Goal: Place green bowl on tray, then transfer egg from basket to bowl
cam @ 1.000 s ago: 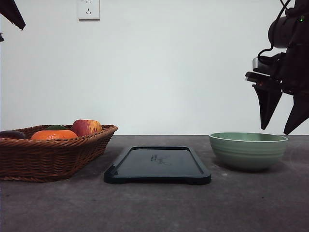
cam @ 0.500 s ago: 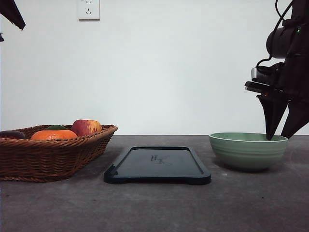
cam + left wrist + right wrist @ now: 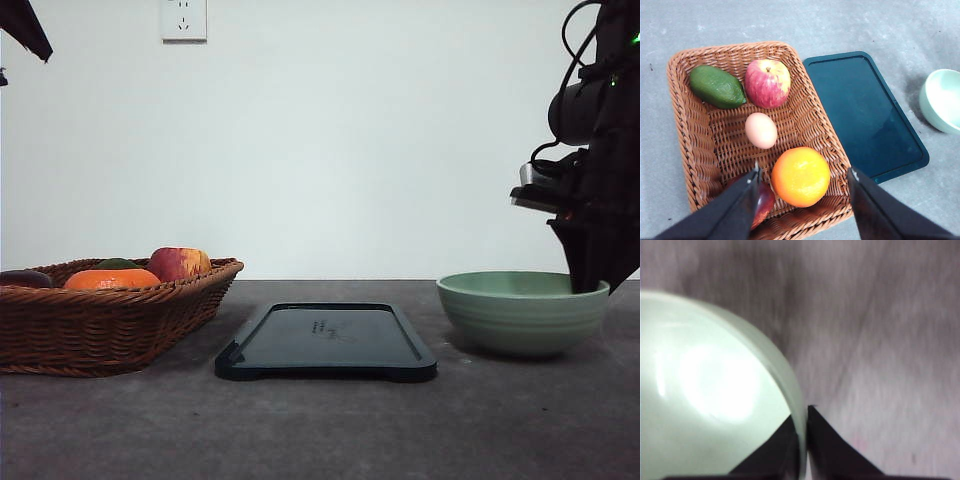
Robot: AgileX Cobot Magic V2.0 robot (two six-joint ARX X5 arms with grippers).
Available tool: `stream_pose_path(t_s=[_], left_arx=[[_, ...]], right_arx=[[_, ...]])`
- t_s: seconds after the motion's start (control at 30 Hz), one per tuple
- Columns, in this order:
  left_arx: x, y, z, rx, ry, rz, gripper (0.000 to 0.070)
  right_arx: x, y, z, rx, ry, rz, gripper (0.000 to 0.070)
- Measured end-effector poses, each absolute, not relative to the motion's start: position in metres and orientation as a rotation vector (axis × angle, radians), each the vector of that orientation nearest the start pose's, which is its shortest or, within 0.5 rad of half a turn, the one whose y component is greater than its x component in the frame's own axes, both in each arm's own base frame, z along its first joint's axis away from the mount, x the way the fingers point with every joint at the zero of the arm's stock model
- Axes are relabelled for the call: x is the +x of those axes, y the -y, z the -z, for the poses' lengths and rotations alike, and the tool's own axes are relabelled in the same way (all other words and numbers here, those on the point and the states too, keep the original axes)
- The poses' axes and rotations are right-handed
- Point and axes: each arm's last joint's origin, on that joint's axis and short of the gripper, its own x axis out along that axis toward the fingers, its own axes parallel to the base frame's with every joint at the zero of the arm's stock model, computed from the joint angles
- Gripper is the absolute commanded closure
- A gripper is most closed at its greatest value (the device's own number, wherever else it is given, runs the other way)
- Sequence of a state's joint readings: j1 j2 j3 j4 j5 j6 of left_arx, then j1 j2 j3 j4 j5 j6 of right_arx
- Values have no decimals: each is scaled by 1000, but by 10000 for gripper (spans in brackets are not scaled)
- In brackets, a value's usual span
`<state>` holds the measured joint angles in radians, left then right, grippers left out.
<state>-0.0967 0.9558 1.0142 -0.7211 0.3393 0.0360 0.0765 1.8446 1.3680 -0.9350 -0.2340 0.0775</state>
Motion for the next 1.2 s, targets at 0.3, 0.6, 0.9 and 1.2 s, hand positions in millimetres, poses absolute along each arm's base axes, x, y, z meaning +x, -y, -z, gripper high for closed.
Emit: stream_pose_path(t_s=[0.3,0.6,0.9,1.2], left_arx=[[182,27,-335,-47,-655,432,350],[182,27,-335,-47,-655,432,350],[182,27,-335,-68,-660,424,350],[182,27,-335,-72,-661,423,350]], right_arx=[[356,-51,-254,105,-1411,-271,700],[359,-102,-293,13,-1281,-406,700],[389,-155,-278,-26,-1279,-480,700],[405,-184,-253,-24,-1304,-525,700]])
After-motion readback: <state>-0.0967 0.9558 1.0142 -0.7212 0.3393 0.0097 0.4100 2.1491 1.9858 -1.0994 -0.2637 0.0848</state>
